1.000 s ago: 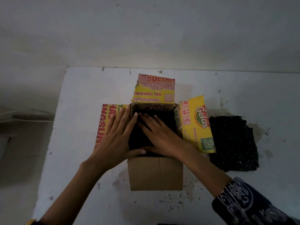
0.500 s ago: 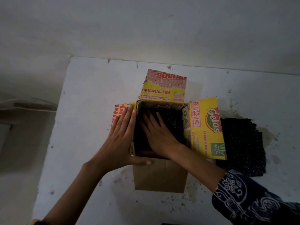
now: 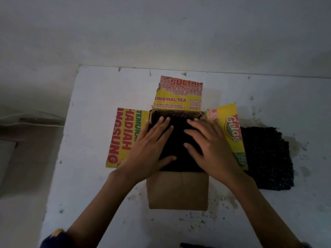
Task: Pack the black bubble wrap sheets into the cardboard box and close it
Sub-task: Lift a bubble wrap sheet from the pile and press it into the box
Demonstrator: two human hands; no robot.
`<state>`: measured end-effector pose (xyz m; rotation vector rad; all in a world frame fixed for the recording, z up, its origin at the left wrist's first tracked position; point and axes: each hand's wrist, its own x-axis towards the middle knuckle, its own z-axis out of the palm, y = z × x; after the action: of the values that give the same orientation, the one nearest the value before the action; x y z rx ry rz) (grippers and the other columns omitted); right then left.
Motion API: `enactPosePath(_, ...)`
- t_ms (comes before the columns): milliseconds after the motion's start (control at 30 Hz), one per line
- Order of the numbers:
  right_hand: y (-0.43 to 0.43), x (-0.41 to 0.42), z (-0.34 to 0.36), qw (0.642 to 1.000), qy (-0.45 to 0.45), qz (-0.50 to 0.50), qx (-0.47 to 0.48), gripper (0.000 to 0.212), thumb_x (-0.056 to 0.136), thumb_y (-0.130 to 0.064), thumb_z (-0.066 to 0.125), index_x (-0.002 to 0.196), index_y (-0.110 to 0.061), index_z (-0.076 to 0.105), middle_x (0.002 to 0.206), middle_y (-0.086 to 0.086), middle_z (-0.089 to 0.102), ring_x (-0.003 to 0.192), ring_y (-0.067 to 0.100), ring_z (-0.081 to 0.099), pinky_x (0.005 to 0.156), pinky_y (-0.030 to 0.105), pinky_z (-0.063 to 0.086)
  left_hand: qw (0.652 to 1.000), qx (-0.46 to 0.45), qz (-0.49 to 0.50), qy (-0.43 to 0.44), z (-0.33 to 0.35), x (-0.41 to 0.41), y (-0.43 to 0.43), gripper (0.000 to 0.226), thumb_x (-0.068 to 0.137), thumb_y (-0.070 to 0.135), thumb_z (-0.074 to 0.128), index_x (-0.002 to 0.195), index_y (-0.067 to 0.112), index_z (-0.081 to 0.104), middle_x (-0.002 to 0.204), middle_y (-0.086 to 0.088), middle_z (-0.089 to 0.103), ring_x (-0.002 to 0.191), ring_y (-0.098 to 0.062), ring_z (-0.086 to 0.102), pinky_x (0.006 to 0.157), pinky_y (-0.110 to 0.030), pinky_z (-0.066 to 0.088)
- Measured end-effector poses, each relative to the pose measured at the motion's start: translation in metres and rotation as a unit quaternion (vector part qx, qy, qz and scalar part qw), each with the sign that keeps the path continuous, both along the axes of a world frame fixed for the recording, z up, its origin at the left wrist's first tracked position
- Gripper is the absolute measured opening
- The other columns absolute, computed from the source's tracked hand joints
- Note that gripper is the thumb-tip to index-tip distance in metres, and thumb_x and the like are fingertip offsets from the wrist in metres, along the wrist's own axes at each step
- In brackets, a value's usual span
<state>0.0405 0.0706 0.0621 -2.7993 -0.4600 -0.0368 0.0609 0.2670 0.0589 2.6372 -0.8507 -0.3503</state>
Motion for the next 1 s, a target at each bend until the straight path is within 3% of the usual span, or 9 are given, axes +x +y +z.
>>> enactPosePath(133, -0.025, -0.016, -0.005, 0.995, -0.043, -0.084, -0.001, 0.035, 0.094, -0.026, 0.043, 0.121, -0.007, 0.055, 0.135, 0.012, 0.051, 0.132, 0.027, 0.04, 0.112, 0.054, 0.023, 0.995, 0.058, -0.056, 0.05, -0.02, 0.013, -0.036, 0.072, 0.094, 0.05, 0.035, 0.148, 0.014, 0.005, 0.159, -0.005, -0.005, 0.146, -0.017, -0.009, 0.119, -0.037, -0.009)
enactPosePath(300, -0.031, -0.026, -0.025, 0.992, -0.019, -0.116, 0.044, 0.048, 0.097, -0.032, 0.034, 0.135, -0.005, 0.042, 0.146, 0.013, 0.039, 0.14, 0.023, 0.027, 0.114, 0.051, 0.022, 0.986, 0.09, -0.101, 0.096, -0.044, 0.019, -0.059, 0.082, 0.089, 0.06, 0.031, 0.148, 0.02, -0.009, 0.158, -0.003, -0.017, 0.145, -0.019, -0.018, 0.119, -0.046, -0.008)
enactPosePath(433, -0.03, -0.025, -0.032, 0.988, 0.001, -0.124, 0.094, 0.049, 0.097, -0.033, 0.032, 0.139, -0.008, 0.037, 0.15, 0.008, 0.034, 0.142, 0.019, 0.023, 0.117, 0.043, 0.017, 0.987, 0.11, -0.106, 0.049, -0.05, 0.017, -0.062, 0.098, 0.078, 0.073, 0.038, 0.147, 0.023, -0.011, 0.159, -0.007, -0.011, 0.146, -0.025, -0.012, 0.117, -0.051, -0.007)
enactPosePath(567, -0.029, -0.025, -0.034, 0.982, 0.0, -0.131, 0.138, 0.046, 0.097, -0.028, 0.035, 0.138, -0.008, 0.038, 0.148, 0.008, 0.035, 0.14, 0.019, 0.025, 0.114, 0.049, 0.024, 0.984, 0.14, -0.109, 0.015, -0.048, 0.02, -0.065, 0.107, 0.072, 0.079, 0.039, 0.148, 0.019, -0.007, 0.158, -0.014, -0.001, 0.145, -0.031, -0.003, 0.117, -0.054, -0.004)
enactPosePath(833, -0.024, -0.026, -0.036, 0.973, 0.005, -0.151, 0.176, 0.048, 0.095, -0.026, 0.035, 0.139, -0.008, 0.036, 0.148, 0.009, 0.035, 0.14, 0.017, 0.024, 0.111, 0.052, 0.028, 0.973, 0.192, -0.125, -0.022, -0.047, 0.016, -0.073, 0.107, 0.078, 0.074, 0.038, 0.146, 0.007, -0.011, 0.156, -0.021, -0.01, 0.144, -0.036, -0.011, 0.112, -0.049, -0.018)
enactPosePath(1000, -0.023, -0.026, -0.032, 0.97, 0.014, -0.153, 0.188, 0.049, 0.095, -0.026, 0.033, 0.139, -0.005, 0.036, 0.147, 0.011, 0.035, 0.139, 0.017, 0.024, 0.113, 0.046, 0.026, 0.967, 0.231, -0.112, -0.006, -0.046, 0.014, -0.079, 0.107, 0.08, 0.072, 0.038, 0.145, 0.006, -0.015, 0.156, -0.019, -0.014, 0.144, -0.035, -0.013, 0.114, -0.053, -0.012)
